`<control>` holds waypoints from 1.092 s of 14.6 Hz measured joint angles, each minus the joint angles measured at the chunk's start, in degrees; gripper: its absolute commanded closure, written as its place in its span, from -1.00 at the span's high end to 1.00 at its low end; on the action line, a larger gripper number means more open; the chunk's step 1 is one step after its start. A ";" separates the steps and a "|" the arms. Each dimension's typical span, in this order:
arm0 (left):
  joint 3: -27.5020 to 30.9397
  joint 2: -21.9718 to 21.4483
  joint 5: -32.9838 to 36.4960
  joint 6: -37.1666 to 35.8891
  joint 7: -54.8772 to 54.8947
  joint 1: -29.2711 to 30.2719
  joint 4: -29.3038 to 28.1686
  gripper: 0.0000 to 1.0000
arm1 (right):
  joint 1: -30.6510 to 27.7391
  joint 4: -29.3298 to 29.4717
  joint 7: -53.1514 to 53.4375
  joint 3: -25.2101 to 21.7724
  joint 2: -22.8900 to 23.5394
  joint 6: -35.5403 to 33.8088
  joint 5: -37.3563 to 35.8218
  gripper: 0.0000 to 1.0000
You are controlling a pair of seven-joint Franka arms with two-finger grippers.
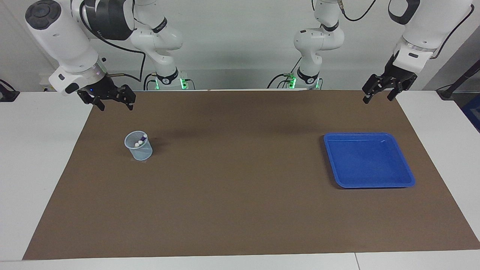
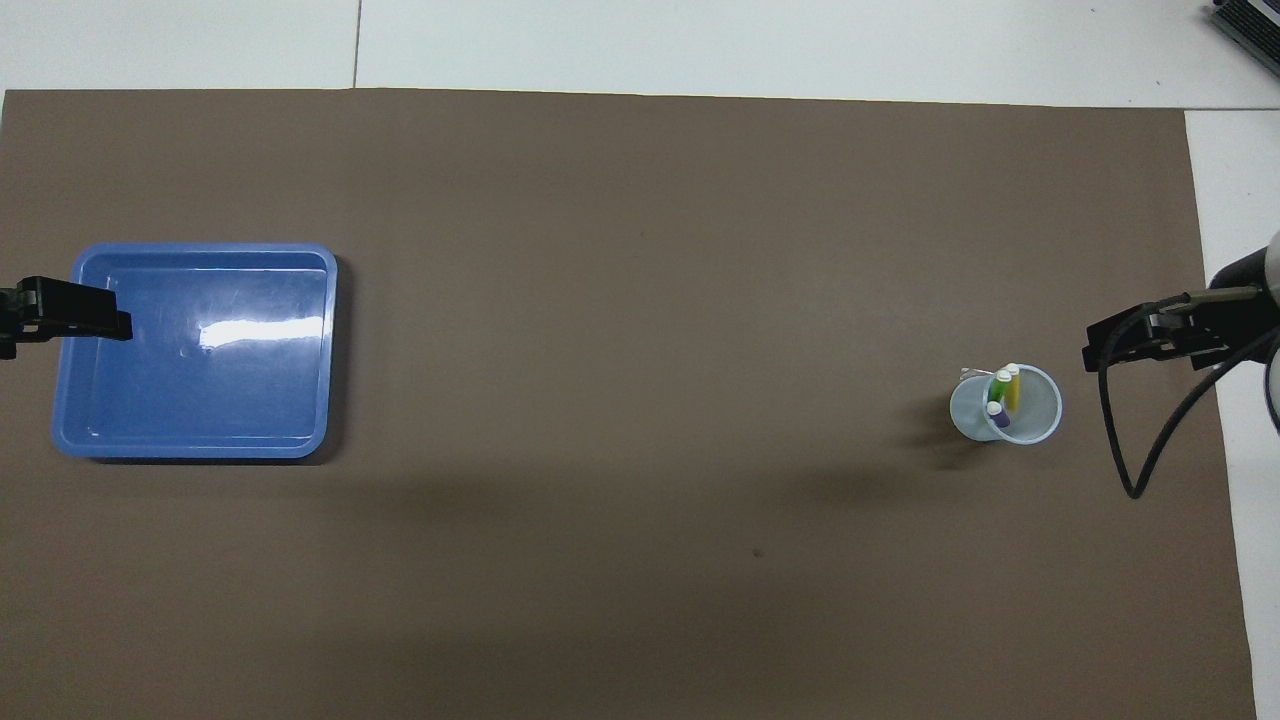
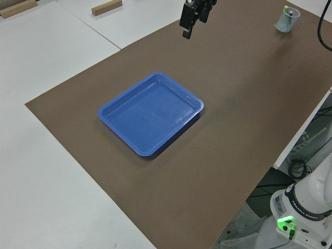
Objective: Right arm passes pens to left for tray arrangement
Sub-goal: 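Reach the right gripper toward the pens in the white cup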
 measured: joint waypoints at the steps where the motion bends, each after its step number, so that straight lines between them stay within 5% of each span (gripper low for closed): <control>1: 0.00 0.00 0.00 0.00 0.00 0.00 0.00 1.00 | 0.00 0.00 0.00 0.00 0.00 0.00 0.00 1.00; 16: 0.00 0.00 0.00 0.01 0.00 0.00 0.00 1.00 | 0.25 -0.32 -4.72 0.48 -0.20 -0.90 0.00 1.00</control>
